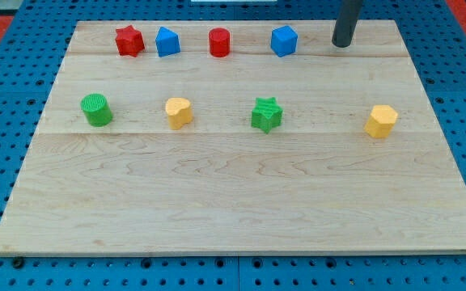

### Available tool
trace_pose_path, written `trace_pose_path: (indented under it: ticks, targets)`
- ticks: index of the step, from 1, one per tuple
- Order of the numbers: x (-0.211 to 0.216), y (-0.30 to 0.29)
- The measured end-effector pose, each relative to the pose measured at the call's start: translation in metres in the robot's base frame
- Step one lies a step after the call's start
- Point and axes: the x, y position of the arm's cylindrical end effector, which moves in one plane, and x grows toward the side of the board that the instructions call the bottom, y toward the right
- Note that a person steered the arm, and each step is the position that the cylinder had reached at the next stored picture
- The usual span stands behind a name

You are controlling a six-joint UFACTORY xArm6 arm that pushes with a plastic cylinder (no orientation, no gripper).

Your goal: Place the red circle vertical to the yellow heart

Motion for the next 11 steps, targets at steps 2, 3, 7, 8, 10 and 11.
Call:
trace_pose_path:
  ticks: [2,3,7,8,10,11]
  targets:
    - [-0.029,-0.014]
    - [-0.044,-0.083]
    - [-0.013,-0.204]
    - [-0.013,-0.222]
    - [-0.015,-0.222]
    - [-0.015,-0.224]
